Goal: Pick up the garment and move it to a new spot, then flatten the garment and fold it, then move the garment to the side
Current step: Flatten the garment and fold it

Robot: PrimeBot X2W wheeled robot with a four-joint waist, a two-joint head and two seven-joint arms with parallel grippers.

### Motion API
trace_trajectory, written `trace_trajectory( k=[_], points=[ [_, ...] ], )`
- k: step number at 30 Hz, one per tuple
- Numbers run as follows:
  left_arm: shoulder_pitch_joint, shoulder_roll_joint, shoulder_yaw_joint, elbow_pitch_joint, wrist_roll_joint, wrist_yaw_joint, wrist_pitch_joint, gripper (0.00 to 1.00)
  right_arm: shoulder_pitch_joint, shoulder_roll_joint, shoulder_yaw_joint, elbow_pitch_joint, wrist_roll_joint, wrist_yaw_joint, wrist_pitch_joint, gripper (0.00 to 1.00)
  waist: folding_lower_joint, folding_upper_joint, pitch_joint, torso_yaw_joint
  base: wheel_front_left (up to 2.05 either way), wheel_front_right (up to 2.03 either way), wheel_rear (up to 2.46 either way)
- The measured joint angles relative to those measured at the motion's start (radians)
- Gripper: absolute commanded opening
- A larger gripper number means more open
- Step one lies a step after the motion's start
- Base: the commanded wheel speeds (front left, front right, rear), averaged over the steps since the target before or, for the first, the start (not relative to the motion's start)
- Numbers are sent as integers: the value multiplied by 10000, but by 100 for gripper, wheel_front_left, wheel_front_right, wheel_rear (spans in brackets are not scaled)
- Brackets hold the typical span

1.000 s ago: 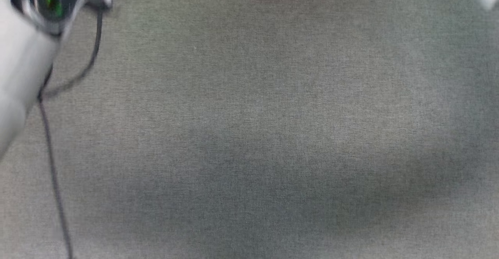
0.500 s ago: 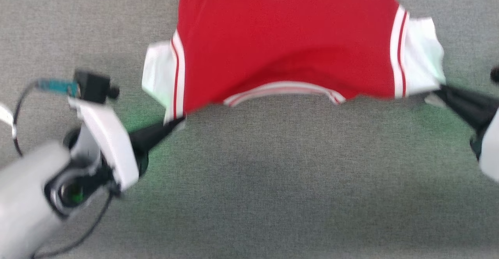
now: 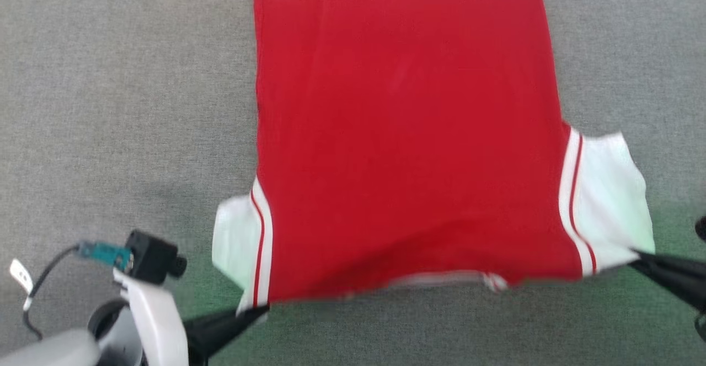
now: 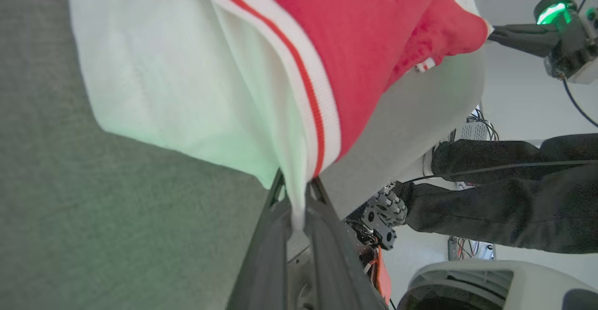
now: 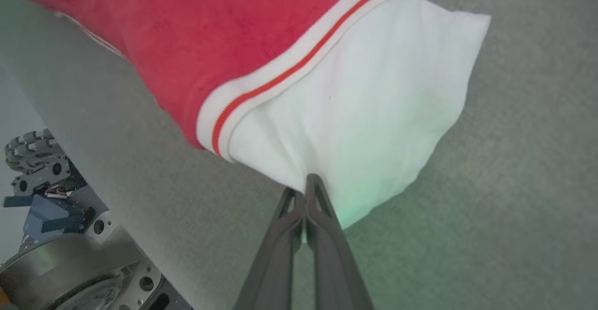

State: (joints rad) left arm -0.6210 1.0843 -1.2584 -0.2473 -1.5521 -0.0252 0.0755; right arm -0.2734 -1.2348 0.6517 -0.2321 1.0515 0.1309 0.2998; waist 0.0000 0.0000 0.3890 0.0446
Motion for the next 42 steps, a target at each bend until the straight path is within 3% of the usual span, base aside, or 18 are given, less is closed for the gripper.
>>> trace_trajectory(
  k=[5, 9, 16, 24, 30, 39, 40, 41, 42],
  points=[
    [534, 700, -63, -1047, 127, 301, 82, 0, 1219, -408, -314, -535, 416, 0, 245, 0, 0, 0, -91, -23, 0, 0, 0],
    [754, 732, -100, -1392, 219, 523, 79, 0, 1741, -408, -715, -800, 378, 0, 261, 0, 0, 0, -80, -61, 0, 0, 0],
    [718, -305, -138, -554, 679, 650, 301, 0, 1969, 353, -957, -1191, -328, -2, 872, 0, 0, 0, 53, -97, 0, 0, 0],
    [713, -1363, -134, 1267, 836, 560, 186, 0, 1553, 1360, -522, -696, -1490, -2, 1630, 0, 0, 0, 158, -50, 0, 0, 0],
    [713, -1837, -125, 2115, 1141, 399, 121, 0, 1127, 1935, -56, -261, -1939, -2, 1768, 0, 0, 0, 223, 18, 0, 0, 0],
    [682, -2278, -92, 2924, 1262, 40, 63, 0, 515, 2286, 479, 420, -2525, 36, 1517, 0, 0, 1, 321, 41, 0, 0, 0],
    [682, -2280, -94, 2961, 1262, 13, 54, 0, 473, 2290, 497, 441, -2545, 42, 1467, 7, 0, 1, 315, 27, 0, 0, 0],
    [686, -2278, -90, 2986, 1264, 10, 27, 0, 448, 2330, 483, 460, -2583, 46, 1327, 47, 0, 1, 309, 6, 0, 0, 0],
    [696, -2272, -86, 3007, 1264, -15, 12, 0, 430, 2408, 428, 472, -2592, 46, 1174, 100, 0, 1, 302, -20, 0, 0, 0]
  ],
)
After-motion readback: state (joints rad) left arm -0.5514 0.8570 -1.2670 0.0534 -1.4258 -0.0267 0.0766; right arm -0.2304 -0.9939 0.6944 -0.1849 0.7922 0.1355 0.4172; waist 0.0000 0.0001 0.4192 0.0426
